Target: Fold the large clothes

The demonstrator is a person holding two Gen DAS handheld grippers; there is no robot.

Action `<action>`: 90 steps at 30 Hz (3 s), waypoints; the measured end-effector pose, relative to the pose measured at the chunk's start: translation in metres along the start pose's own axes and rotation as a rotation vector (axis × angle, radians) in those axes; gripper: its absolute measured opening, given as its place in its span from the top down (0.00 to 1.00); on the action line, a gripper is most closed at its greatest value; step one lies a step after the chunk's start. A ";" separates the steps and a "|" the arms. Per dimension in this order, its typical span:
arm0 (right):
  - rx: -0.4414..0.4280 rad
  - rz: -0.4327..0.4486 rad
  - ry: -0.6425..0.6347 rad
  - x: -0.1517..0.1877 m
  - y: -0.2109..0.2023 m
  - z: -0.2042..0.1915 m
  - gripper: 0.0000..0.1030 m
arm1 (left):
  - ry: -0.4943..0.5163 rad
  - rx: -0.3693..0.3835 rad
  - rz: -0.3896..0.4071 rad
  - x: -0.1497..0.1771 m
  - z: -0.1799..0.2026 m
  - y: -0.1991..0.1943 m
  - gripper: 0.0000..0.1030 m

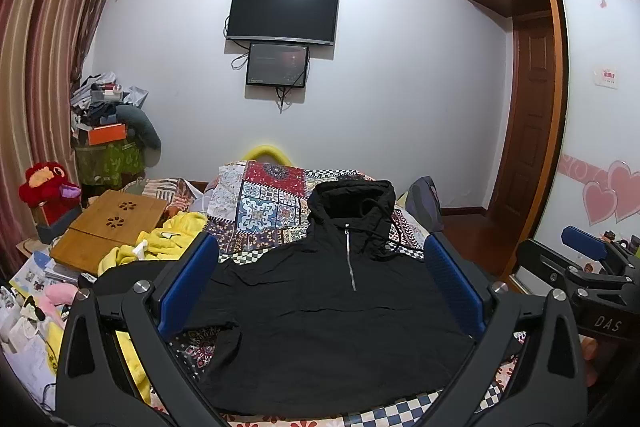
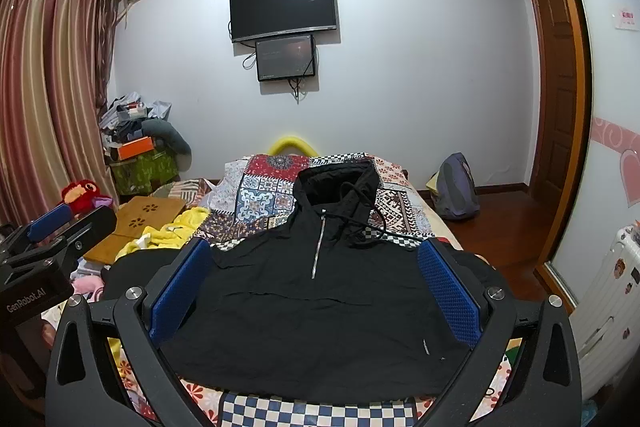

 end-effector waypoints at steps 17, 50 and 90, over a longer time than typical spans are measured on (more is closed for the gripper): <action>0.029 -0.081 -0.041 0.004 0.045 -0.009 0.00 | -0.076 -0.083 -0.084 0.009 -0.064 0.052 0.00; 0.023 -0.443 -0.089 0.060 0.200 0.009 0.00 | -0.907 -0.200 -0.569 0.201 -0.362 0.175 0.11; 0.032 -0.405 -0.056 0.040 0.192 0.047 0.00 | -0.266 -0.180 -0.220 -0.020 -0.207 0.258 0.96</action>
Point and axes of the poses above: each gripper's, at about its wrist camera, not at the fingertips, and y roughly the way its jaws point, z to its right, x to its underside, the point moved 2 cm from there along y, roughly the way its jaws point, and after that the axes turned 2 degrees about z, right-handed, at the moved point
